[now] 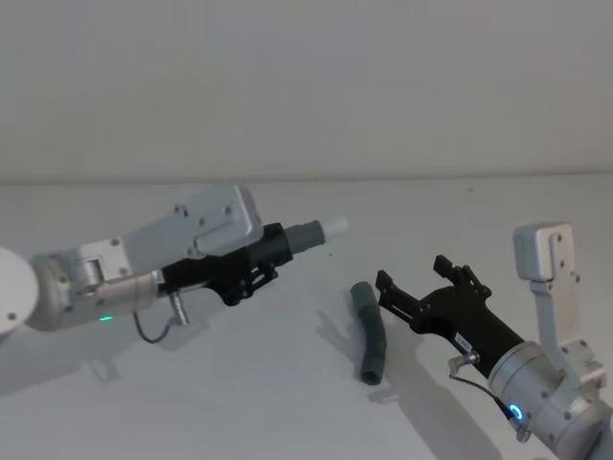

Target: Use both hands to pick up one end of the pipe from the table, align the ends, and insert them.

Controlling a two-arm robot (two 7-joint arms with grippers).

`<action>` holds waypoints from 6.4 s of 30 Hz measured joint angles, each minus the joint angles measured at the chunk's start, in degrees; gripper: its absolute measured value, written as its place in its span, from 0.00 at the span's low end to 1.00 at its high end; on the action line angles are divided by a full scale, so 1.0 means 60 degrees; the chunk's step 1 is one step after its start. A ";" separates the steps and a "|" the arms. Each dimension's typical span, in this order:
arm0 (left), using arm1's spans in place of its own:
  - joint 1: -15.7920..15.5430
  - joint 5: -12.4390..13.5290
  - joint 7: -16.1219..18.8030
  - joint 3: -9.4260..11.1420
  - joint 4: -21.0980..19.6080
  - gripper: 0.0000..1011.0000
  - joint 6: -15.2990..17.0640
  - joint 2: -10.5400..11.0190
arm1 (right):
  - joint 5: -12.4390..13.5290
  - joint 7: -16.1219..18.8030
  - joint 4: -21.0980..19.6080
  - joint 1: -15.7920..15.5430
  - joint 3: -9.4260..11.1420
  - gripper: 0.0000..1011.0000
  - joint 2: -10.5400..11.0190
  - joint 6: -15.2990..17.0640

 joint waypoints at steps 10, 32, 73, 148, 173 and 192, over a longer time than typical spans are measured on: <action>-0.0263 0.0577 -0.0460 -0.0042 0.0063 0.30 -0.1571 0.0978 | -0.0300 -0.0285 -0.0313 -0.0264 -0.0162 0.99 -0.0082 0.0213; -0.0071 0.0793 -0.0225 -0.0183 0.0437 0.30 -0.3866 0.1013 | -0.0890 -0.0354 -0.0441 -0.0176 -0.0639 0.99 -0.0281 0.0580; 0.0022 -0.0016 -0.0877 -0.0257 0.1113 0.30 -0.4909 0.0869 | -0.2251 -0.0662 0.0417 0.0347 -0.1121 0.99 -0.0375 0.1469; 0.0017 -0.0217 -0.1071 -0.0241 0.1128 0.30 -0.4934 0.0938 | -0.2675 0.0710 0.0967 0.1516 -0.1524 0.21 0.0142 0.2237; 0.0018 -0.0217 -0.1071 -0.0242 0.1127 0.30 -0.4934 0.0937 | -0.4138 0.3183 0.0383 0.2488 -0.1989 0.21 0.3010 0.0472; 0.0017 -0.0217 -0.1071 -0.0242 0.1128 0.30 -0.4934 0.0938 | -0.5115 0.4593 0.0195 0.3068 -0.1670 0.21 0.5321 -0.1854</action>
